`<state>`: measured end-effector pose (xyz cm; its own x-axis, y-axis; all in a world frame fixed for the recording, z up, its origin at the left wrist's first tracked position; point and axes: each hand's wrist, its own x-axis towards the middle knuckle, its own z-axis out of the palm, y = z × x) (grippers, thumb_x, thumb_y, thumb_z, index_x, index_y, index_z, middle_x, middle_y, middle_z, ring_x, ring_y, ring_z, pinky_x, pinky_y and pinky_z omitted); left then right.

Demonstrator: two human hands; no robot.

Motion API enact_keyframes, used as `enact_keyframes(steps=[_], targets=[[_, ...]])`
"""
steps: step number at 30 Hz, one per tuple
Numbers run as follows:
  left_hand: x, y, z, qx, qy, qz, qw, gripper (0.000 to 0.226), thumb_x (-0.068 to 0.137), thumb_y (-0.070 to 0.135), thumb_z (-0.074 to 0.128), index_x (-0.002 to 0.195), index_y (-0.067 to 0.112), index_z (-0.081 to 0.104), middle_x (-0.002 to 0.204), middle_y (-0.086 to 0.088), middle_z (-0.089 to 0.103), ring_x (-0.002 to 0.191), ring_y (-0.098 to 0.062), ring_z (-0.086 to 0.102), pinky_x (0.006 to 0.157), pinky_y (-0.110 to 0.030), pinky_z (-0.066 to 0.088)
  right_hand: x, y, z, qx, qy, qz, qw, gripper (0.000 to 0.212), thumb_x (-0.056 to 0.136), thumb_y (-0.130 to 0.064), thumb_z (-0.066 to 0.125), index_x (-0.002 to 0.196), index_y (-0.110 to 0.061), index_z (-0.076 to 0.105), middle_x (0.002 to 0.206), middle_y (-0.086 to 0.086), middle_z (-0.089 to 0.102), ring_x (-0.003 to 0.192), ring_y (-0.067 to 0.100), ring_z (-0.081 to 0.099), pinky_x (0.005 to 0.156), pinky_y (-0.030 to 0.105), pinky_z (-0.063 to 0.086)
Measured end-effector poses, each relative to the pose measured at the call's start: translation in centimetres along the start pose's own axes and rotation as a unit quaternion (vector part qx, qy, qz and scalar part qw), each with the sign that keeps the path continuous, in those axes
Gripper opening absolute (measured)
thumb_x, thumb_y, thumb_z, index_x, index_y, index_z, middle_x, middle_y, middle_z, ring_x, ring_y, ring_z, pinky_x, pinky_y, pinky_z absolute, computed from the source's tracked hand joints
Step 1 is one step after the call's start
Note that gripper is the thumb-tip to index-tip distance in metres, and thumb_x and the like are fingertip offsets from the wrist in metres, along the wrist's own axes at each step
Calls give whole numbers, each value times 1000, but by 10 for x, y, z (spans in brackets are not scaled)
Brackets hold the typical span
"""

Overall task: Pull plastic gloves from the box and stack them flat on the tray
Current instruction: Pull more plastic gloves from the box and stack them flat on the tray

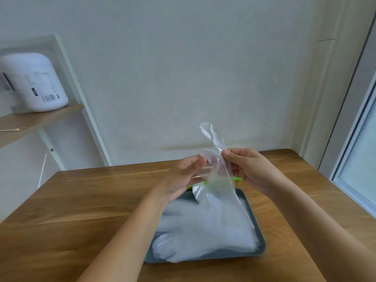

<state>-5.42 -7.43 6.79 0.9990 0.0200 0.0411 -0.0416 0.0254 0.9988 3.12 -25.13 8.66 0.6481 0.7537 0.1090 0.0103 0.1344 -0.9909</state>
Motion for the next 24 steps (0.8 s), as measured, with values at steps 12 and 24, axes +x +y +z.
enact_keyframes(steps=[12, 24], targets=[[-45, 12, 25, -98, 234, -9, 967, 21, 99, 15, 51, 85, 4, 64, 69, -4, 69, 57, -12, 66, 50, -21, 52, -60, 15, 17, -88, -1, 28, 996, 62, 81, -56, 51, 137, -32, 41, 124, -6, 60, 99, 10, 68, 80, 35, 58], [-73, 13, 2, -87, 237, 43, 967, 26, 101, 15, 46, 84, 5, 64, 76, -7, 70, 69, -16, 67, 61, -25, 56, -63, 38, 30, 48, 68, 22, 996, 35, 92, -5, 57, 127, -10, 58, 114, 7, 69, 93, 24, 70, 81, 26, 57]])
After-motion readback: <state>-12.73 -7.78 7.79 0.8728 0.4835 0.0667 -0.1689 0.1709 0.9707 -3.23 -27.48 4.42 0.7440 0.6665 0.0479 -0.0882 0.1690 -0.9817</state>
